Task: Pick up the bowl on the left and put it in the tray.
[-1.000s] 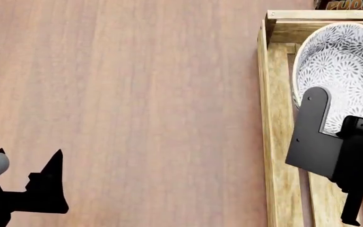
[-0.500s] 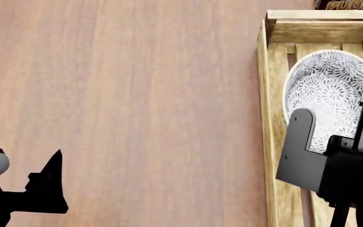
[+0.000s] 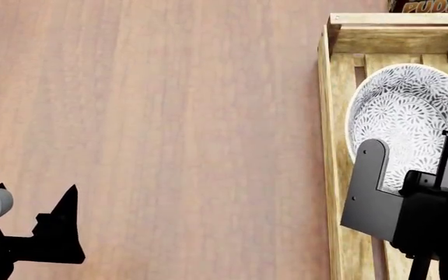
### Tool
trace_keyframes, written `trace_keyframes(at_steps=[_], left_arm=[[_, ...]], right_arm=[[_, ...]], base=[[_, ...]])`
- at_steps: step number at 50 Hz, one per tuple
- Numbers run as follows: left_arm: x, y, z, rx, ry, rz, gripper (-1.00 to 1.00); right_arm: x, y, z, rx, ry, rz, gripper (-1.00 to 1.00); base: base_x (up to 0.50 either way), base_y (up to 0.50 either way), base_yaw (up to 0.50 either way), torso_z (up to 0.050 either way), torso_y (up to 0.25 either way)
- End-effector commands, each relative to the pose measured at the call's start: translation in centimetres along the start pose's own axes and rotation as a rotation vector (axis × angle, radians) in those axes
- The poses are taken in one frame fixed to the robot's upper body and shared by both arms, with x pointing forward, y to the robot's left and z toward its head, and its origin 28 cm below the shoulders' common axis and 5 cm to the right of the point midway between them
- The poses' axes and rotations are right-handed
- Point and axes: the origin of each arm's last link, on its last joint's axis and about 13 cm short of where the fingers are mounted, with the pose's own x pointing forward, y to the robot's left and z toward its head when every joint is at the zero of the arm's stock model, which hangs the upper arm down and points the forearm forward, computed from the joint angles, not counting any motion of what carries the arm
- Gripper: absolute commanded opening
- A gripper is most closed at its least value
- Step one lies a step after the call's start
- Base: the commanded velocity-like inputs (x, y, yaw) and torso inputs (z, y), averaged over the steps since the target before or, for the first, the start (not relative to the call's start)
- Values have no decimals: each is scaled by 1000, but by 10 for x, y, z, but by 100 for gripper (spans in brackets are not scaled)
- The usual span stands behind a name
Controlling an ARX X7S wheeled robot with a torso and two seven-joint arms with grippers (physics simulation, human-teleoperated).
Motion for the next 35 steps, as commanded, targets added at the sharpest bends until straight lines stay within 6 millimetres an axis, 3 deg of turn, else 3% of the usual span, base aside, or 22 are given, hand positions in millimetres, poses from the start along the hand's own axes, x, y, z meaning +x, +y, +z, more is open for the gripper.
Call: trace_keyframes(at_steps=[1, 27, 28, 35], left_arm=[[0, 0, 1, 1, -2, 1, 100], [0, 0, 0, 0, 0, 0, 100], [0, 0, 0, 0, 0, -1, 100], [0, 0, 0, 0, 0, 0, 100]], right_arm=[[4, 8, -6, -7, 39, 32, -100], [4, 6, -6, -2, 43, 35, -100], [4, 6, -6, -6, 41, 30, 100], [4, 6, -6, -3, 41, 31, 100]], base=[[0, 0, 0, 0, 0], [0, 0, 0, 0, -2], [0, 0, 0, 0, 0], [0, 0, 0, 0, 0]])
